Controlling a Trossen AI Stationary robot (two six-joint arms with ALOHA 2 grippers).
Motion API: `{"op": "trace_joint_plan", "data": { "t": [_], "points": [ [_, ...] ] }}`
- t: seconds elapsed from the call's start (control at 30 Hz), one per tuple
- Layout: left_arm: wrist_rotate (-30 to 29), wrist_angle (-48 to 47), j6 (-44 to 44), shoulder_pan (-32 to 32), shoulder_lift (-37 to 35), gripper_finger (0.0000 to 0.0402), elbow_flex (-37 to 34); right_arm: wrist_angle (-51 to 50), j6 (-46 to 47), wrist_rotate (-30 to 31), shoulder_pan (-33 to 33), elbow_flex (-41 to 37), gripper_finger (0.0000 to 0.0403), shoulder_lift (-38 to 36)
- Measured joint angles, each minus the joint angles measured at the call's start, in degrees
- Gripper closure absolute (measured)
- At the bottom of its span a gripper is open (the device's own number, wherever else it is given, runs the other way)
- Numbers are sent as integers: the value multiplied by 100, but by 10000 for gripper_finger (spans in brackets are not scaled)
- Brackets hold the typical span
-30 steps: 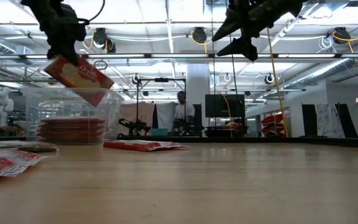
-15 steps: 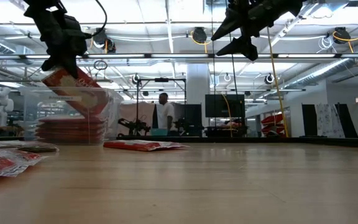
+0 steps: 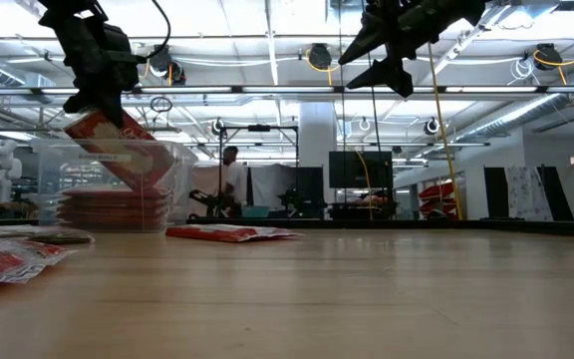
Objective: Sort popcorn bags into baskets
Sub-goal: Put the popcorn pack into the transparent bin
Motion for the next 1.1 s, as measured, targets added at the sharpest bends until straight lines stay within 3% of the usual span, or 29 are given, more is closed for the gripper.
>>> {"op": "trace_joint_plan", "data": {
  "t": [0.2,0.63,1.1],
  "points": [
    [-47,4,-51,0,0,329,0,0,-27,0,-1,0,195,0],
    [-696,109,-336,-328,0,233,0,0,-89,16,-1,0,195,0],
    [-2129,332,-1602,-957,77,227,0,0,-70,15,0,0,195,0]
  ]
}}
